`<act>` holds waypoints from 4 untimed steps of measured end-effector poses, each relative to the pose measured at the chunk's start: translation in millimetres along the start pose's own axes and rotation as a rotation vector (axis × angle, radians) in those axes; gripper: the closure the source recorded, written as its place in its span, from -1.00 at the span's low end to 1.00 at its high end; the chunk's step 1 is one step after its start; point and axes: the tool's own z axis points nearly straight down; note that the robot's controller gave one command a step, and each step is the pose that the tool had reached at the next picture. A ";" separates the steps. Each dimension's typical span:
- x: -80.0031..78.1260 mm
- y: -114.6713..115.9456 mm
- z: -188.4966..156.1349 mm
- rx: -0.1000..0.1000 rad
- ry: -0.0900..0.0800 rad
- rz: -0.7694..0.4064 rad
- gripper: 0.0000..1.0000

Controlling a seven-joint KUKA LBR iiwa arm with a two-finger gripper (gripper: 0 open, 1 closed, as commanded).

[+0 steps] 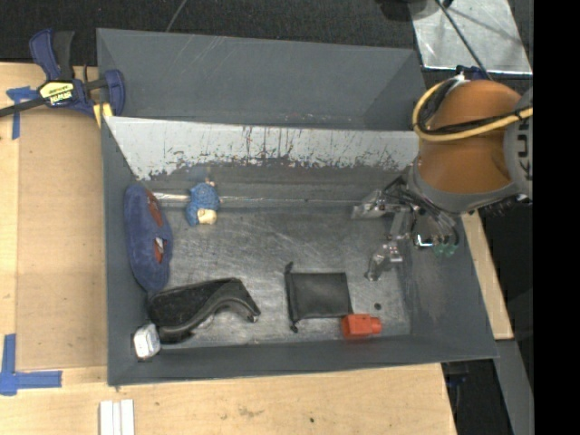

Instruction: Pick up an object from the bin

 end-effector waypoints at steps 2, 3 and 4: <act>60.8 56.8 69.7 -0.004 -0.007 0.071 -1.00; 54.2 54.9 65.5 0.000 -0.033 0.075 1.00; 39.3 85.7 -119.0 0.000 -0.017 -0.019 1.00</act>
Offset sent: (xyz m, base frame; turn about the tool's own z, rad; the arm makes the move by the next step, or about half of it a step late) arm -0.0649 0.0752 -0.0400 -0.0056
